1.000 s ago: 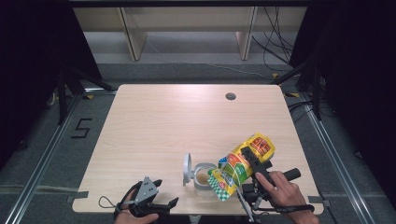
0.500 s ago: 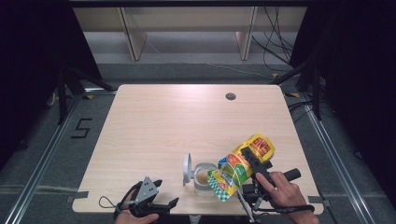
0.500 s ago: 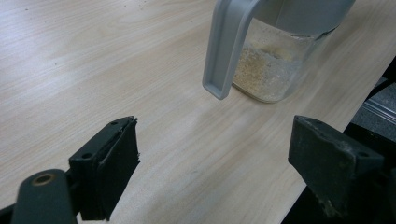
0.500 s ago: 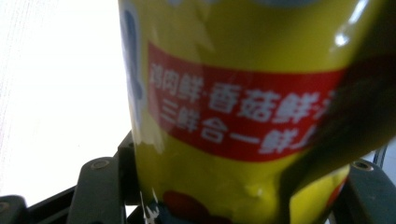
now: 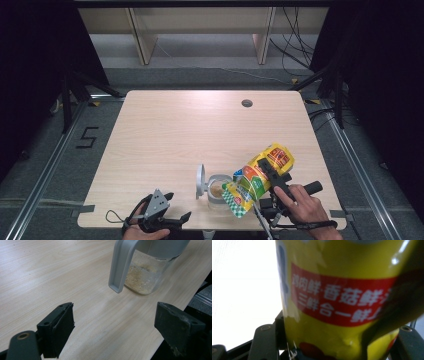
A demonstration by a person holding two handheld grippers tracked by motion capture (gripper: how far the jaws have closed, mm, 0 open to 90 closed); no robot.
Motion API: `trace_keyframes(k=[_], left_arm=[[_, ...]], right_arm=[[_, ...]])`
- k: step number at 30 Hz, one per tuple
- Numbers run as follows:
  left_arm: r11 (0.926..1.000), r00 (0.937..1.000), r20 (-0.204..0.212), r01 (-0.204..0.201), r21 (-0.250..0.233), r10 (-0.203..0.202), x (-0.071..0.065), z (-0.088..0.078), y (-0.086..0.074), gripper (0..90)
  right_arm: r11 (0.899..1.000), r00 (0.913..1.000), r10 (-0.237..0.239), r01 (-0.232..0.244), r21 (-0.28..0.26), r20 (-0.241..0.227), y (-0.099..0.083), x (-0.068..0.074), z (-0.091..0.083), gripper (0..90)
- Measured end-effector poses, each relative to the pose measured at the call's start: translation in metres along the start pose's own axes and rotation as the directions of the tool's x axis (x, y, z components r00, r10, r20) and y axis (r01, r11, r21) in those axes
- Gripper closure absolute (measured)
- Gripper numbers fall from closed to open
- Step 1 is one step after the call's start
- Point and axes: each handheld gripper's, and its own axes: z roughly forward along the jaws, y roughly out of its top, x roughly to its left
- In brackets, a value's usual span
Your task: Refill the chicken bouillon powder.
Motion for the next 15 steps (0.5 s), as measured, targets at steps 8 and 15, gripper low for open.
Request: trace_keyframes(k=[8,15], left_arm=[[1.0,1.0,-0.003,-0.003,0.002,0.003,0.0005,-0.0002,0.0001,15.3],[1.0,1.0,-0.003,0.0,0.002,0.0,0.0005,-0.0002,0.0,15.4]], right_arm=[[1.0,1.0,-0.005,0.005,0.009,-0.004,-0.0003,-0.001,-0.001,37.7],[0.999,0.9991,-0.041,0.041,0.009,-0.006,-0.0015,-0.0022,-0.0008,37.7]])
